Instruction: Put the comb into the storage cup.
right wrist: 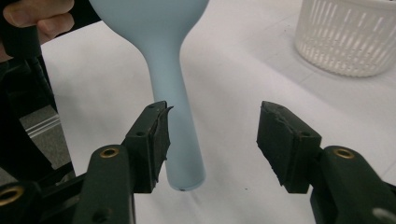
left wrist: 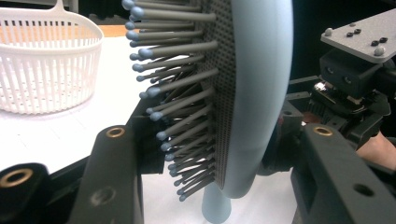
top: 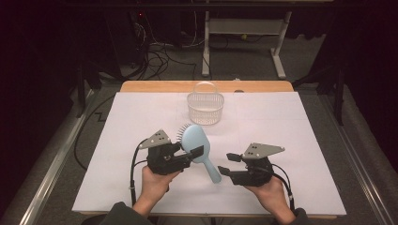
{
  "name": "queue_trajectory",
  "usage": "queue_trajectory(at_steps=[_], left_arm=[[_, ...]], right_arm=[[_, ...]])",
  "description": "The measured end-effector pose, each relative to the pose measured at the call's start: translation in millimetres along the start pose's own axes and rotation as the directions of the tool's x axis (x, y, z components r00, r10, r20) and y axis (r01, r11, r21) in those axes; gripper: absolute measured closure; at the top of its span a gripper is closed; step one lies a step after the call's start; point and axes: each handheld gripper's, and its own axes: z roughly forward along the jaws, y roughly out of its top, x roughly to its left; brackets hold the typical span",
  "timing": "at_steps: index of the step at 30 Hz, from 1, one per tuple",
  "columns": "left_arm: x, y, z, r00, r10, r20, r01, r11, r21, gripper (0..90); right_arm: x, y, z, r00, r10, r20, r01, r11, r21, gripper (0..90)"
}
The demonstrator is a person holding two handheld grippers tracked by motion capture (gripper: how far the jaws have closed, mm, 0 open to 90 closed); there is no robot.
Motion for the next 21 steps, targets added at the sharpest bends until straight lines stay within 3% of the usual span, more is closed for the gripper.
queue_trajectory(at_steps=[21], left_arm=[[2.5, 3.4, -8.0, 0.9999, 0.002, -0.013, -0.002, 0.9997, -0.022, 50.3]], right_arm=[[-24.3, -14.2, -36.9, 0.9933, 0.040, 0.108, -0.030, 0.995, -0.091, 35.4]])
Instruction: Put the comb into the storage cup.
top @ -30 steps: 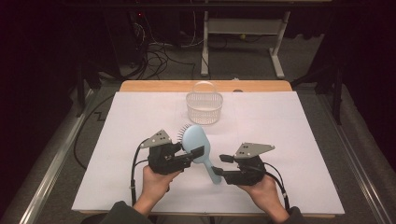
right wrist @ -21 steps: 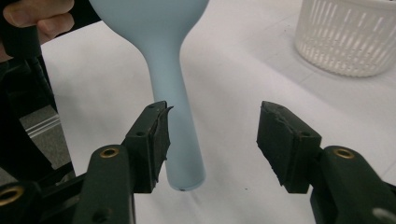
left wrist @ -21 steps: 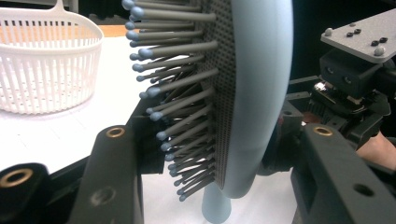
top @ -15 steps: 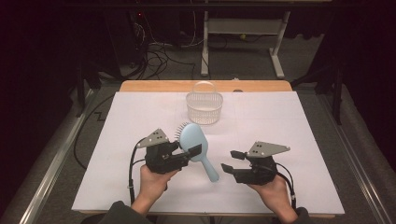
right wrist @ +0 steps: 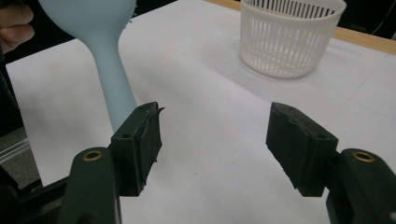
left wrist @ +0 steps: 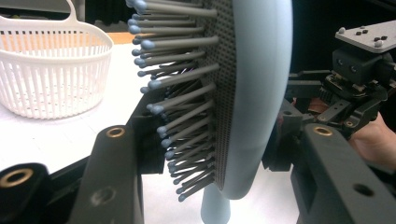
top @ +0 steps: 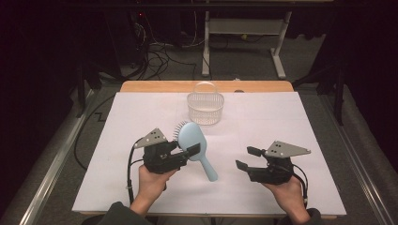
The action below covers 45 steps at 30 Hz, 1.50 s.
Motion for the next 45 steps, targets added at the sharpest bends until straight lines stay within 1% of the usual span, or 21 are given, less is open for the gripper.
queue_trajectory(at_steps=[8, 11, 14, 22, 25, 31, 34, 39, 41, 45], left_arm=[[0.7, 0.5, -1.1, 1.0000, -0.001, -0.007, 0.001, 1.0000, 0.000, 50.3], [0.7, 0.5, -1.5, 0.9999, 0.002, -0.010, -0.002, 1.0000, -0.001, 50.3], [0.9, 0.7, -2.1, 1.0000, 0.002, -0.009, -0.002, 1.0000, -0.004, 50.3], [1.1, 1.2, -3.1, 0.9999, 0.000, -0.013, 0.000, 1.0000, -0.006, 50.3], [1.1, 1.3, -3.4, 0.9999, 0.000, -0.015, 0.000, 1.0000, -0.006, 50.3], [2.0, 2.0, -4.8, 0.9998, -0.001, -0.018, 0.001, 1.0000, -0.008, 50.3], [2.5, 2.4, -5.8, 0.9998, -0.002, -0.021, 0.001, 0.9999, -0.011, 50.3], [3.5, 2.8, -6.8, 0.9996, -0.002, -0.027, 0.002, 0.9999, -0.011, 50.2], [3.8, 2.5, -6.4, 0.9996, 0.000, -0.030, 0.000, 1.0000, -0.007, 50.2], [4.3, 1.1, -4.7, 0.9992, 0.003, -0.039, -0.002, 1.0000, 0.006, 50.2]], right_arm=[[-7.3, -4.4, -7.3, 0.9996, 0.017, 0.023, -0.016, 1.000, -0.018, 33.2], [-10.6, -7.0, -10.7, 0.9994, 0.028, 0.023, -0.027, 0.999, -0.031, 32.0], [-13.9, -9.9, -15.0, 0.9987, 0.036, 0.036, -0.034, 0.999, -0.041, 31.7], [-25.3, -24.1, -28.8, 0.9951, 0.073, 0.066, -0.069, 0.996, -0.058, 30.8], [-29.8, -31.0, -34.8, 0.9933, 0.083, 0.080, -0.078, 0.995, -0.069, 30.3], [-35.6, -42.2, -41.5, 0.9904, 0.100, 0.095, -0.092, 0.992, -0.089, 29.5], [-39.0, -47.6, -45.0, 0.9883, 0.113, 0.103, -0.102, 0.989, -0.103, 29.2], [-43.5, -56.3, -51.1, 0.9838, 0.126, 0.128, -0.109, 0.986, -0.128, 28.2], [-45.1, -60.3, -53.7, 0.9808, 0.126, 0.148, -0.106, 0.985, -0.139, 27.4], [-49.6, -68.0, -59.2, 0.9730, 0.147, 0.178, -0.120, 0.981, -0.152, 25.6]])
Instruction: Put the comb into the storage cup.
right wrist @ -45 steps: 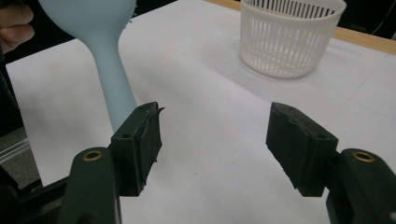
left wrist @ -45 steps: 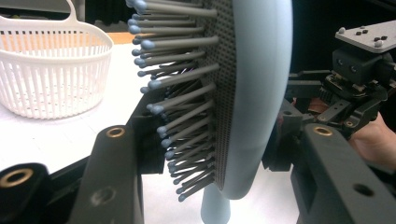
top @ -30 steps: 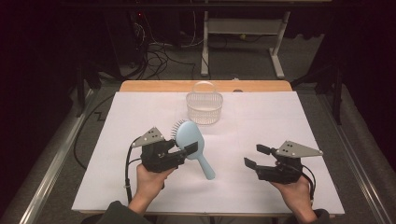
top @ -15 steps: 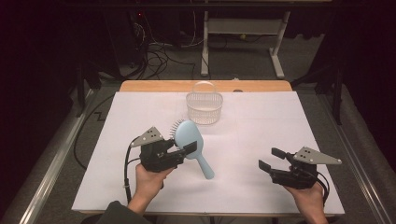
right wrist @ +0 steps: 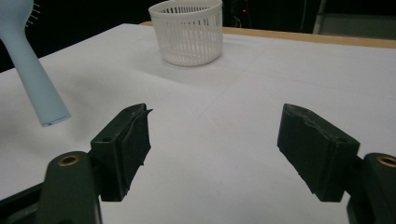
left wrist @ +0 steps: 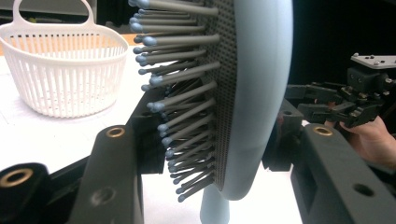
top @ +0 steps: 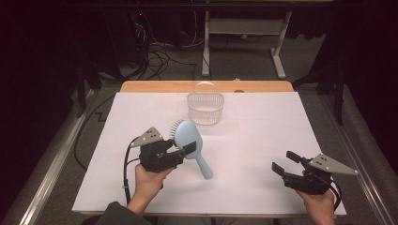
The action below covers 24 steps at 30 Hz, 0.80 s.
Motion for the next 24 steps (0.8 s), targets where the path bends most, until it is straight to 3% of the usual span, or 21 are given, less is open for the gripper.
queue_trajectory(at_steps=[13, 24], left_arm=[[5.6, 1.6, -6.7, 0.9997, -0.009, -0.022, 0.009, 0.9999, -0.006, 50.2], [12.5, 12.7, -14.9, 0.9963, 0.005, -0.086, -0.005, 1.0000, -0.001, 50.2]], right_arm=[[-13.0, -22.5, -17.1, 0.9977, 0.025, 0.063, -0.024, 1.000, -0.009, 25.2], [-19.6, -32.0, -15.4, 0.9965, 0.036, 0.076, -0.037, 0.999, 0.012, 25.2]])
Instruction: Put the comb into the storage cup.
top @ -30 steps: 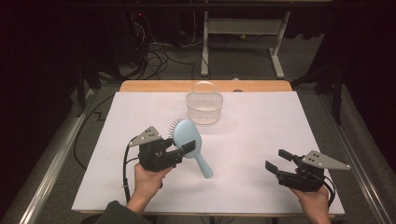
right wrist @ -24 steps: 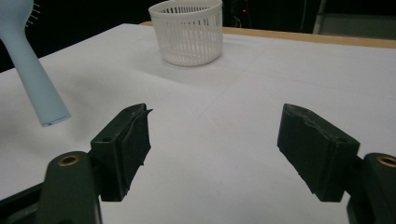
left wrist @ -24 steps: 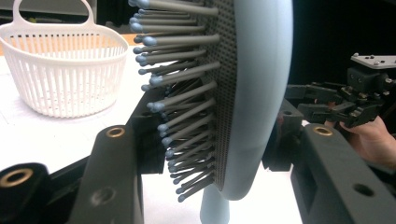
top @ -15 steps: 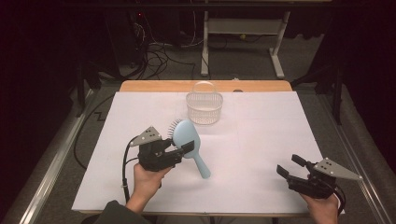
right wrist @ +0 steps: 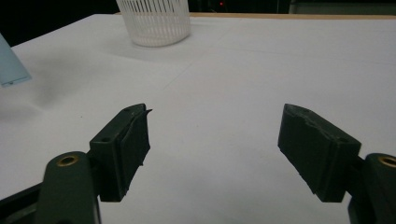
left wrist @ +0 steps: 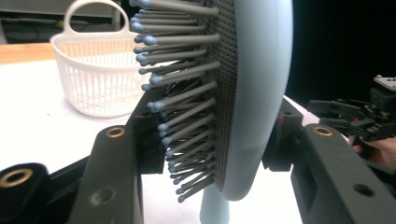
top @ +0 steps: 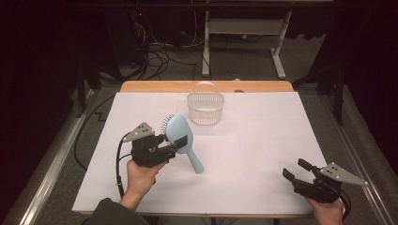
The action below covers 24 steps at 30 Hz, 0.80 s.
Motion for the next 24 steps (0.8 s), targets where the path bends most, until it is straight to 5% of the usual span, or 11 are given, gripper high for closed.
queue_trajectory(at_steps=[24], left_arm=[[12.4, 24.2, 7.0, 0.9991, 0.018, -0.039, -0.018, 0.9998, 0.001, 50.0]], right_arm=[[1.2, 0.1, -0.8, 1.0000, 0.001, -0.009, -0.002, 1.000, -0.009, 25.3]])
